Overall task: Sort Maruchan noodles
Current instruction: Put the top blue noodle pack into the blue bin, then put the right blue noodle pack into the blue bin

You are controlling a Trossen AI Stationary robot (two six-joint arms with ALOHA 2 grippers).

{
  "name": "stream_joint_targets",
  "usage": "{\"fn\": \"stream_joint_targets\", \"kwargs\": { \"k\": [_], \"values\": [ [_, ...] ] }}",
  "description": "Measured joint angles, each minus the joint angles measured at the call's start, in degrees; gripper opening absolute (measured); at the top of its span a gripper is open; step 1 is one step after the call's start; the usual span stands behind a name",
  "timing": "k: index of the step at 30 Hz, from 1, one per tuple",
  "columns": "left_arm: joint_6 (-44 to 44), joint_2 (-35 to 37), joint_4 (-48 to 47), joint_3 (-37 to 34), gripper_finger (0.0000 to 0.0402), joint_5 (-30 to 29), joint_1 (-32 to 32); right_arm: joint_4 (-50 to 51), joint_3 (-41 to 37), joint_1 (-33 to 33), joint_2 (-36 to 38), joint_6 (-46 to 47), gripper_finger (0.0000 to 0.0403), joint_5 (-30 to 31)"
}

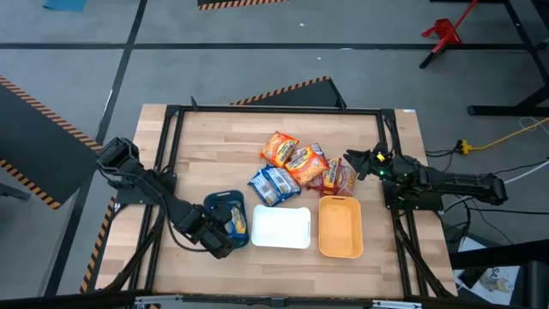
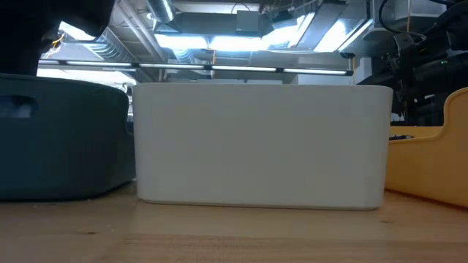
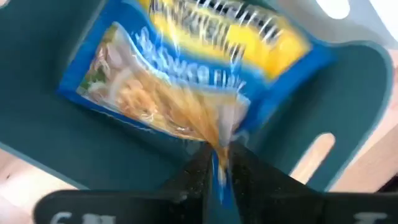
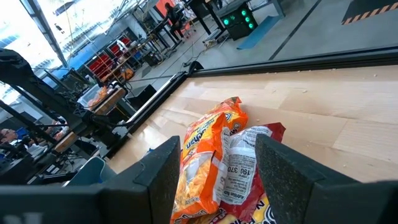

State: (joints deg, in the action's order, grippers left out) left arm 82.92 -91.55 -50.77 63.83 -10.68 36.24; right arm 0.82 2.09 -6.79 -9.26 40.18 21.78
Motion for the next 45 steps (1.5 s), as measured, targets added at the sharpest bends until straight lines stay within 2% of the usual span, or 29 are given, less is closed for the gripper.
{"fn": "stream_joint_targets", "kwargs": {
  "k": [8,17,22,27,32,37,45],
  "values": [
    [-1.0,0.6,2.3,0.0,0.0114,6.1,-0.8,0.0,0.0,0.0,0.0,0.0,0.0195,0.0],
    [-3.3,10.4,1.6,0.0,0.0155,4.7,-2.2,0.1,0.0,0.0,0.0,-0.2,0.0195,-1.5],
    [-9.6,16.6,-0.8,0.0,0.0163,2.5,-7.0,0.2,0.0,0.0,0.0,-0.2,0.0195,-1.9],
    [-24.0,17.7,-0.7,0.0,0.0165,2.7,-15.9,0.2,0.0,0.0,0.0,-1.5,0.0195,-1.9],
    [-44.8,16.8,1.7,0.0,0.0165,4.4,-25.6,0.2,0.0,0.0,0.0,-1.7,0.0195,-1.9],
    [-65.1,15.4,8.4,0.0,0.0165,4.5,-32.9,0.2,0.0,0.0,0.0,-1.7,0.0195,-1.9],
    [-90.0,10.6,17.5,0.0,0.0165,14.6,-39.5,0.2,0.0,0.0,0.0,-1.9,0.0195,-1.9]
  ]
}}
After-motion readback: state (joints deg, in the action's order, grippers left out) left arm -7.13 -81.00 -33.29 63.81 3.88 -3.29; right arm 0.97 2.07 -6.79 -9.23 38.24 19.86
